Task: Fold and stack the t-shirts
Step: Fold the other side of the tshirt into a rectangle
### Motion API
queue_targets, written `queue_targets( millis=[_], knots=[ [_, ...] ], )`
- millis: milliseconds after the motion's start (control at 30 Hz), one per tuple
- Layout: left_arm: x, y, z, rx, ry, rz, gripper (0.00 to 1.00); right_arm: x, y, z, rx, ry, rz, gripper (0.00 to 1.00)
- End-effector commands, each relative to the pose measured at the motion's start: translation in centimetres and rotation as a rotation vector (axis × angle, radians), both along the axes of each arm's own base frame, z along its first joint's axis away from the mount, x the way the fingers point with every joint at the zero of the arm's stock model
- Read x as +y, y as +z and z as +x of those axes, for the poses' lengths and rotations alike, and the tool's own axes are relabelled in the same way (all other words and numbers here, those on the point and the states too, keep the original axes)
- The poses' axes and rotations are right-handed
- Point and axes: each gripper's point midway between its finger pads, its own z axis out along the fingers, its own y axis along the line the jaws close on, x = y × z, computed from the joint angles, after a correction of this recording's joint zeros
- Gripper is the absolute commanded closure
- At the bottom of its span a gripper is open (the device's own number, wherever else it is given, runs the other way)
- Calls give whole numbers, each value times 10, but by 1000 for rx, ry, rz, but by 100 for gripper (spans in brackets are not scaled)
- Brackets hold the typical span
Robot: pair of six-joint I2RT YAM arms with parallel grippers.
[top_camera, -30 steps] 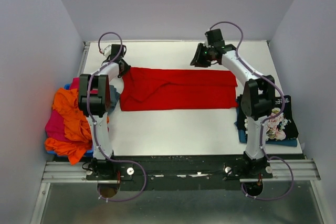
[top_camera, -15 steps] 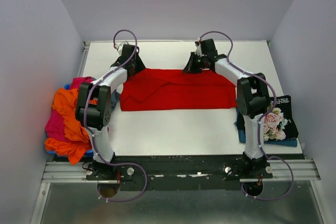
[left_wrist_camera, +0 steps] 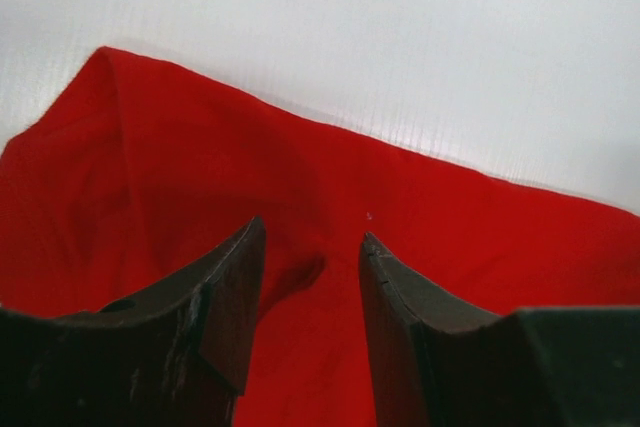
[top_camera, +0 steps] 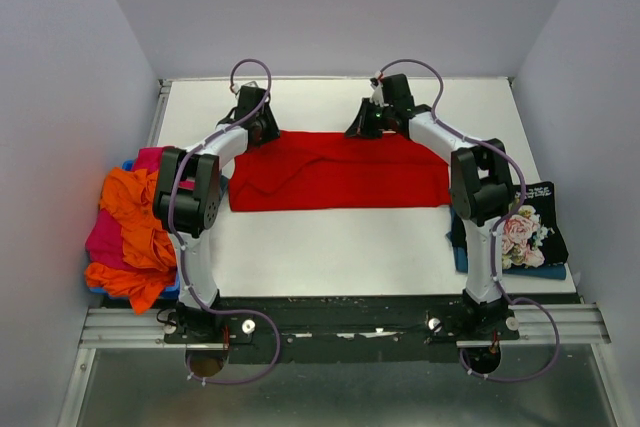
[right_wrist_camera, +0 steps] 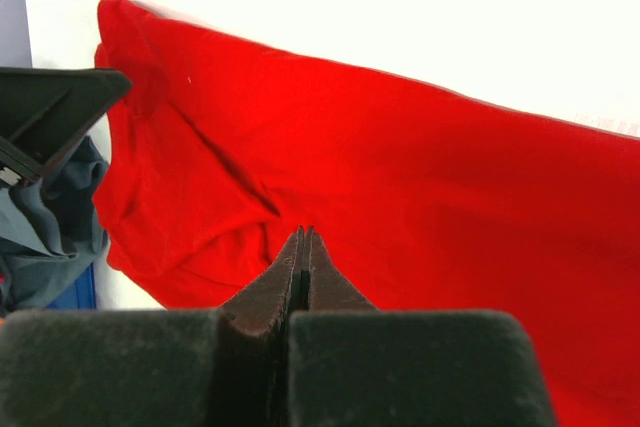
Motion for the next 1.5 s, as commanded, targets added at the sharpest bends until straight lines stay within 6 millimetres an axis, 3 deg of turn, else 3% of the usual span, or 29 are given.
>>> queue_targets(
  millis=[0, 67, 300, 433, 500, 533, 767, 1033, 1167, 1467],
  knots=[
    [-13, -13, -13, 44, -98, -22, 52, 9, -15, -4, 34, 23, 16, 99],
    [-16, -17, -16, 53, -111, -36, 58, 9, -16, -5, 38, 23, 16, 99],
    [-27, -27, -19, 79, -152, -67, 61, 9, -16, -4, 40, 24, 14, 99],
    [-33, -25, -22, 75, -170, -69, 79, 9, -18, -4, 45, 24, 11, 99],
    [-35, -22, -26, 68, -174, -68, 98, 9, -20, -4, 52, 24, 8, 99],
    [-34, -21, -28, 67, -172, -66, 100, 9, -20, -4, 53, 24, 8, 99],
    [-35, 3, -42, 15, -149, 18, 100, 9, -25, -4, 78, 19, 4, 99],
    [-51, 18, -66, 9, -158, 43, 100, 12, -32, -4, 116, 29, 9, 99],
    [-61, 15, -84, 50, -160, 11, 100, 12, -31, -4, 115, 33, 7, 99],
    [-105, 9, -125, 82, -211, -68, 100, 10, -38, -5, 145, 22, -14, 99]
  ],
)
